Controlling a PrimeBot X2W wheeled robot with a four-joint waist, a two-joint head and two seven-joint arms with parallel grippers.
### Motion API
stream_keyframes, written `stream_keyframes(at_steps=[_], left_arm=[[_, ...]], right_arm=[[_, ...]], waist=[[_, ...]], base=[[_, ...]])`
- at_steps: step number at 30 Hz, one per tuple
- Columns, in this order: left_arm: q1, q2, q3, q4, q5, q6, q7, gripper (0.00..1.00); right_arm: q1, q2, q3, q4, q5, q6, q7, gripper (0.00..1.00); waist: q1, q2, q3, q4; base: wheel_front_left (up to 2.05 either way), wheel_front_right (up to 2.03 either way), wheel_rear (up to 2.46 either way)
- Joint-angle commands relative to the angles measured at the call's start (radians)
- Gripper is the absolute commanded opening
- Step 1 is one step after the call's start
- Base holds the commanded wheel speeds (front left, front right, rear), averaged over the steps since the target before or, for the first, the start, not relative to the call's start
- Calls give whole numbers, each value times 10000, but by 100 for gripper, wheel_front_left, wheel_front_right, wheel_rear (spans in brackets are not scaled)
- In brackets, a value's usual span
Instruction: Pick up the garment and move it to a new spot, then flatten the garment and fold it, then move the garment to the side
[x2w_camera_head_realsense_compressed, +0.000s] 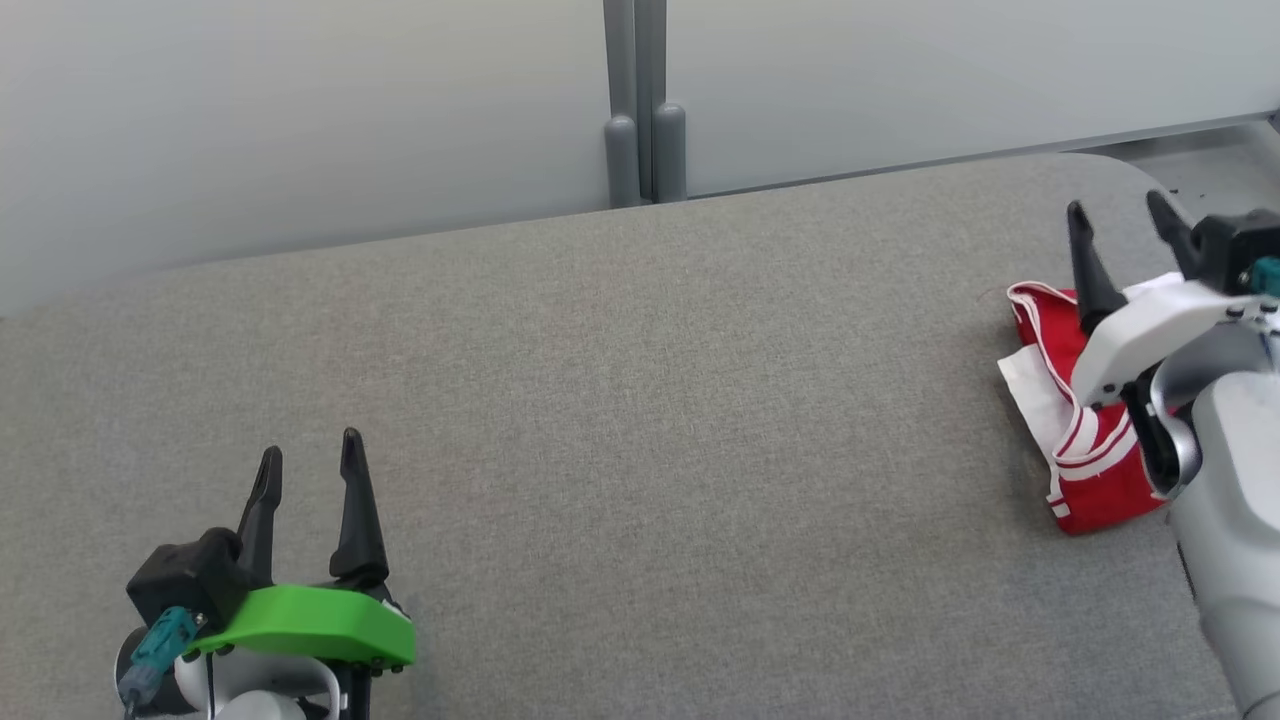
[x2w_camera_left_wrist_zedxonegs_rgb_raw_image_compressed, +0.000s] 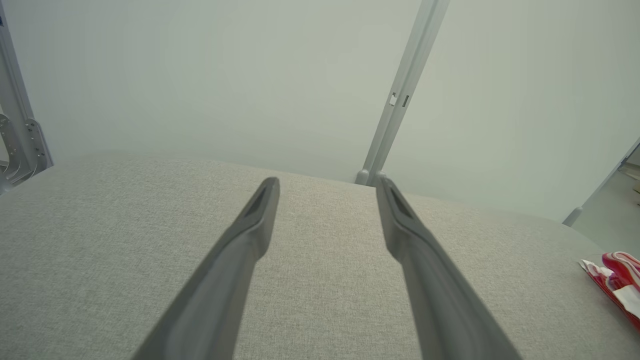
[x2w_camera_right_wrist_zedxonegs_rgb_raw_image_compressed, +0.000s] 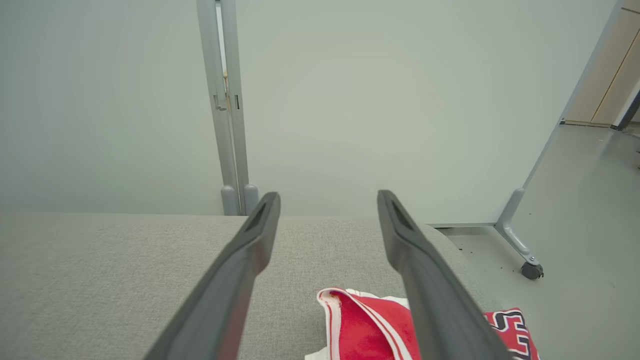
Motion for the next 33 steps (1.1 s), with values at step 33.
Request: stream_keyframes(at_steps=[33], left_arm=[[1554,-205,165,334,858,-437,-46,100]], right_arm=[[6297,2596,-536,-6689,-688,-2,1160,100]], waist=[[0,43,-738,549]], base=[[0,0,0]])
